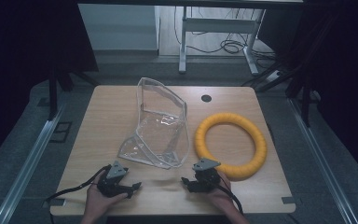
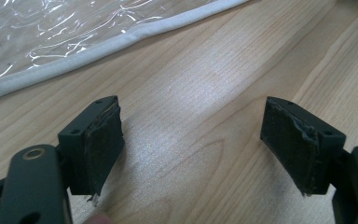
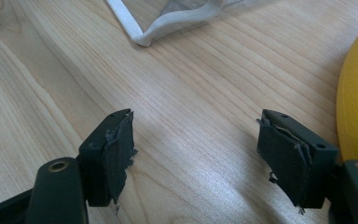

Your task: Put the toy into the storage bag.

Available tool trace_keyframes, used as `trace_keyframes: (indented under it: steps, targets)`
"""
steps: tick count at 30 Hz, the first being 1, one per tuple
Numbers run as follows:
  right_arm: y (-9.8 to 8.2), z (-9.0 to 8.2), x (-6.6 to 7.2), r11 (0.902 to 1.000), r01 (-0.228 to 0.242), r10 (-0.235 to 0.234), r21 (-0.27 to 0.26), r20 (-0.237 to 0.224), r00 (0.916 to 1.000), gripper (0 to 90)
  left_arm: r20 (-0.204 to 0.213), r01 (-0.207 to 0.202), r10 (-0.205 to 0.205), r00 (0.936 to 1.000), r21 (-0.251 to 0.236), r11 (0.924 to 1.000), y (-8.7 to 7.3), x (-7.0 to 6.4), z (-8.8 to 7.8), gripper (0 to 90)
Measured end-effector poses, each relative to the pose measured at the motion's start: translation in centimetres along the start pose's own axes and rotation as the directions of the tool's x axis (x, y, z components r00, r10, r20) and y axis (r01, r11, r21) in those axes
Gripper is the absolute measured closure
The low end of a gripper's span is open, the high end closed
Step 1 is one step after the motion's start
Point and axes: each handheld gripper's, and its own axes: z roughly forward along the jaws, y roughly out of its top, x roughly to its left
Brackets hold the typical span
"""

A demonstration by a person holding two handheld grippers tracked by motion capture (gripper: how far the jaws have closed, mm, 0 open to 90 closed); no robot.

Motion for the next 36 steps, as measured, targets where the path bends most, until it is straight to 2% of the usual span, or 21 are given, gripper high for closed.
trace_keyframes:
  steps: [11,12,14,19,23,28,31,33,36]
  targets:
    - [0.0,-0.1,-0.1,0.9999,0.011,-0.011,0.003,-0.011,0.9999,27.3,-0.003,-0.006,0.006,1.0000,0.006,1.0000,0.0,0.0,0.0,20.9]
    - [0.2,-0.3,-0.1,0.9995,0.031,-0.031,0.006,-0.001,0.9995,27.7,-0.004,-0.007,0.007,1.0000,0.005,1.0000,0.0,0.1,-0.1,20.9]
    - [0.3,-0.5,-0.1,0.9993,0.038,-0.038,0.003,0.003,0.9993,27.9,-0.005,-0.004,0.004,1.0000,0.002,1.0000,0.0,0.1,-0.1,20.9]
    - [1.6,-1.9,-0.7,0.9997,0.023,-0.024,-0.008,-0.046,0.9986,28.2,-0.005,-0.005,0.005,1.0000,-0.008,1.0000,0.1,0.1,-0.5,20.8]
    - [2.3,-2.5,-1.3,0.9999,0.008,-0.008,-0.012,-0.060,0.9981,28.1,-0.007,0.000,0.000,1.0000,-0.023,0.9997,0.1,0.1,-0.7,20.8]
    - [3.1,-4.1,-2.6,0.9996,0.023,-0.022,0.013,-0.061,0.9979,28.2,-0.001,-0.002,0.002,1.0000,-0.013,0.9999,0.1,0.1,-0.5,20.9]
    - [3.3,-5.0,-3.2,0.9985,0.032,-0.029,0.044,-0.063,0.9976,27.9,-0.001,-0.006,0.006,1.0000,-0.013,0.9999,0.1,0.1,-0.6,20.9]
    - [3.5,-5.9,-4.1,0.9955,0.048,-0.045,0.081,-0.048,0.9978,27.2,0.000,-0.004,0.004,1.0000,-0.015,0.9999,0.1,0.1,-0.6,20.8]
    - [3.6,-6.4,-4.6,0.9925,0.053,-0.048,0.110,-0.044,0.9979,26.9,0.001,-0.003,0.003,1.0000,-0.014,0.9999,0.1,0.1,-0.6,20.8]
